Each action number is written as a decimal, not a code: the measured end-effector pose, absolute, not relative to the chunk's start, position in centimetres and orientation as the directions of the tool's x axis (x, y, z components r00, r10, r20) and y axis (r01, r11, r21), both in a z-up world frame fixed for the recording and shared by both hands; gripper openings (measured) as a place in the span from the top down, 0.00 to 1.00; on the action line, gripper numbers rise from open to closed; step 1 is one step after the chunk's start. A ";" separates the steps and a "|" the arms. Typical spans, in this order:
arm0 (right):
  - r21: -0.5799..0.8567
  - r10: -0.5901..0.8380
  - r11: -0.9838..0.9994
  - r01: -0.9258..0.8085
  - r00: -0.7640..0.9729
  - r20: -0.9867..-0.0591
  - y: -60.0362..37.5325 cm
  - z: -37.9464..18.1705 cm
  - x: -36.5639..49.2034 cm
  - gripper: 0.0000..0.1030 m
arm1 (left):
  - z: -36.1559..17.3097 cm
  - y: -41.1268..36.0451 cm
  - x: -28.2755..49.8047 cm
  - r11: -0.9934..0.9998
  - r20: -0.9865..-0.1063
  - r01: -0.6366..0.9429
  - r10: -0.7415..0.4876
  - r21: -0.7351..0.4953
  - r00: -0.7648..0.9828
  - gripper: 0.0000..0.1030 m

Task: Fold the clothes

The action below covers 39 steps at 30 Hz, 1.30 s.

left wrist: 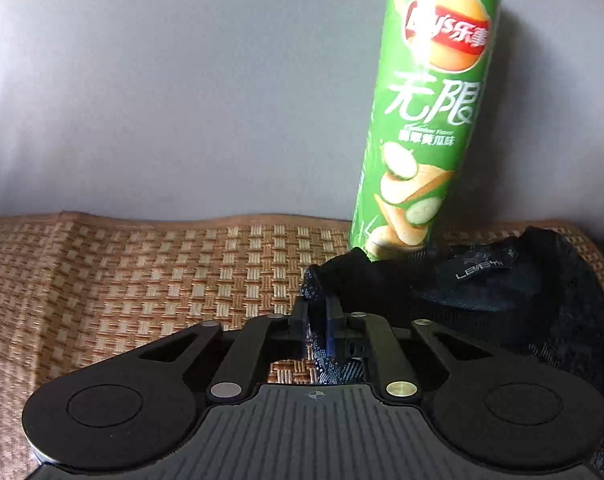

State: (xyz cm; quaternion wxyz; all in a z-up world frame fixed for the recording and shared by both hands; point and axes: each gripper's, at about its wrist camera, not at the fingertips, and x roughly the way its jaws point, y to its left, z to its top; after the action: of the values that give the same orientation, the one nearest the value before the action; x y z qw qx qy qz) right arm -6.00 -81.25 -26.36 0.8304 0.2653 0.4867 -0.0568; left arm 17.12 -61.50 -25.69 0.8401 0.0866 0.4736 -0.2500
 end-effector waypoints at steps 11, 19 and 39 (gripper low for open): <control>0.246 0.071 0.954 0.171 0.668 -0.741 -77.8 -24.1 -2.5 0.61 | -23.2 -63.6 7.4 0.676 -0.799 0.736 -0.464 -0.040 0.383 0.64; 0.191 0.038 0.963 0.188 0.610 -0.791 -76.9 -27.5 -0.5 0.58 | -24.6 -62.7 6.4 0.725 -0.822 0.688 -0.419 -0.046 0.386 0.60; 0.124 -0.049 0.972 0.199 0.690 -0.722 -71.3 -25.5 -12.2 0.41 | -23.5 -59.3 -2.6 0.788 -0.838 0.605 -0.403 -0.113 0.368 0.33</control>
State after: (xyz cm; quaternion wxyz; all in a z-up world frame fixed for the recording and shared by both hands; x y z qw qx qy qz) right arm -12.23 -71.31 -25.48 0.9142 0.0964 0.3877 -0.0678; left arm -2.64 -59.32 -23.47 0.8200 0.1074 0.4707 -0.3074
